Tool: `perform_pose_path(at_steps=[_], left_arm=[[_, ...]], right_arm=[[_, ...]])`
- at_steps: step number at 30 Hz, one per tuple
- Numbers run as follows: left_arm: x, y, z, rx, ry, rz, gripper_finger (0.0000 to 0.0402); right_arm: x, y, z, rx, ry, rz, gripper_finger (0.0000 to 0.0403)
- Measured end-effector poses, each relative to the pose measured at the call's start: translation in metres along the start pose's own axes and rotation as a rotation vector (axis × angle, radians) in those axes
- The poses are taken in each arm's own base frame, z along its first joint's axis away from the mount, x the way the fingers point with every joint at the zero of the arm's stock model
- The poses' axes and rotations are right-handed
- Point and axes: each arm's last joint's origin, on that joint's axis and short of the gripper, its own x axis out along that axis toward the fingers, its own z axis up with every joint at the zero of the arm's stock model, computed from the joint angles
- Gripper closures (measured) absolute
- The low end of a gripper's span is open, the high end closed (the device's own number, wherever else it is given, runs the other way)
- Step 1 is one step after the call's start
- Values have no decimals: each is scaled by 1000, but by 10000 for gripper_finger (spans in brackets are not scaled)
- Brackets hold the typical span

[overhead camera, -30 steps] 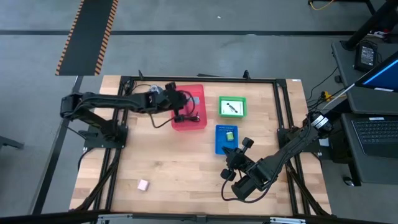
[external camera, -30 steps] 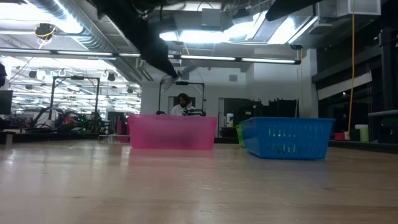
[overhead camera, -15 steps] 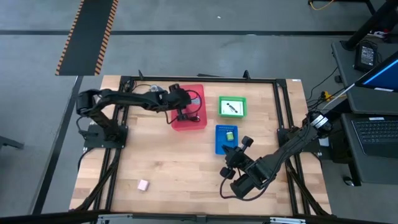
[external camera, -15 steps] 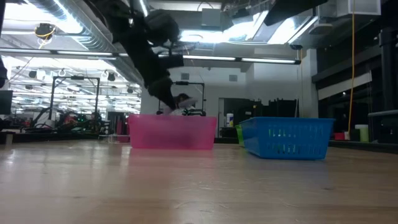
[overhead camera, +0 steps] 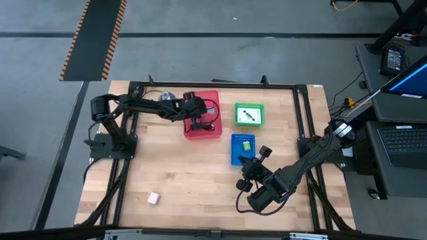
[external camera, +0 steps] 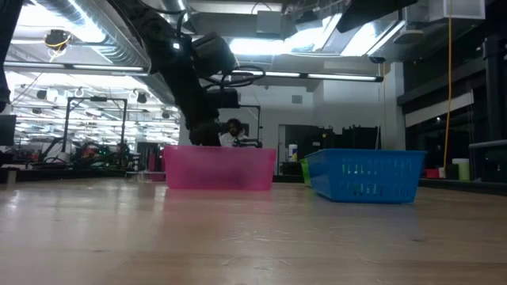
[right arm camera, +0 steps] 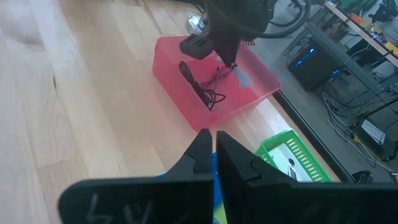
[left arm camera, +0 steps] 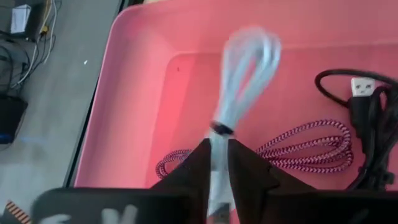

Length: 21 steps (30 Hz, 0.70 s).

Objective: Pick and place items into bin
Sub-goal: Put the light blue charger cable into the pink bin, then put the white charger adapter into the blue bin

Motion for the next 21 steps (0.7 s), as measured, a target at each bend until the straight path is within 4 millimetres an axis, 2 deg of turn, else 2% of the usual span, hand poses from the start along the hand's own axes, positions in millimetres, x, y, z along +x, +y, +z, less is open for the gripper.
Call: perform_pose_path(at_steps=[7,10,14,21], left_arm=[[-9,-1,3,8,-20,1,311],[-22,-3,6,28,-45,-26,303],[-52,-15,11,62,-111,-131,307],[-130,-46,2,81,-165,-301,325]], right_arm=[[0,0,0,0,0,0,400],[0,0,0,1,0,1,400],[0,0,0,2,0,1,400],[0,0,0,4,-2,2,400]])
